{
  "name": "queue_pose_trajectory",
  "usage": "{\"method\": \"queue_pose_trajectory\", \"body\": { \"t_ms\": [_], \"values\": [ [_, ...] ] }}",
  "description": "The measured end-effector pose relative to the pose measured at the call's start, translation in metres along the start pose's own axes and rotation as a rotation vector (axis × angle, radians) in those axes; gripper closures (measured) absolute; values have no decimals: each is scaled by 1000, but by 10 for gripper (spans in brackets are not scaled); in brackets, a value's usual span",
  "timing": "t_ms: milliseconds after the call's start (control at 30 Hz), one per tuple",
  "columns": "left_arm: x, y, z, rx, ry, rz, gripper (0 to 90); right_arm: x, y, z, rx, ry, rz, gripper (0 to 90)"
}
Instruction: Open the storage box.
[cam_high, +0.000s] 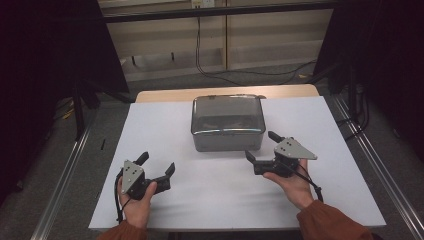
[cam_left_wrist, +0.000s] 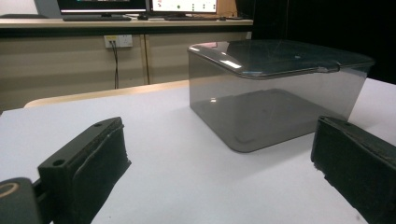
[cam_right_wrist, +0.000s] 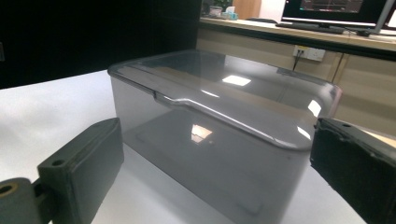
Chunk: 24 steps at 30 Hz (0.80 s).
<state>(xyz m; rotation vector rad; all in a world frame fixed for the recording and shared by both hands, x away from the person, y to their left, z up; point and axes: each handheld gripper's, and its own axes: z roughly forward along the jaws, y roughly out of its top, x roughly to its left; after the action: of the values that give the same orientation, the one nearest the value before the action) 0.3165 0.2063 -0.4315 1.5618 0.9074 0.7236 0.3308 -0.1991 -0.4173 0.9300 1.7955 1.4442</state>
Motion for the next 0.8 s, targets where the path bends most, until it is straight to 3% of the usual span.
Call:
{"method": "queue_pose_trajectory", "body": {
  "t_ms": [267, 433, 533, 800],
  "values": [
    [1, -1, 1, 10, -3, -1, 32, 5, 9, 21, 8, -1, -90, 23],
    [1, -1, 1, 11, -5, 2, 32, 8, 15, 24, -15, 2, -106, 30],
    [1, -1, 2, 10, -6, -1, 32, 10, 19, 28, -7, -10, -153, 36],
    [2, -1, 2, 19, -6, 0, 32, 19, 24, 43, 11, -39, -338, 56]
  ]
}}
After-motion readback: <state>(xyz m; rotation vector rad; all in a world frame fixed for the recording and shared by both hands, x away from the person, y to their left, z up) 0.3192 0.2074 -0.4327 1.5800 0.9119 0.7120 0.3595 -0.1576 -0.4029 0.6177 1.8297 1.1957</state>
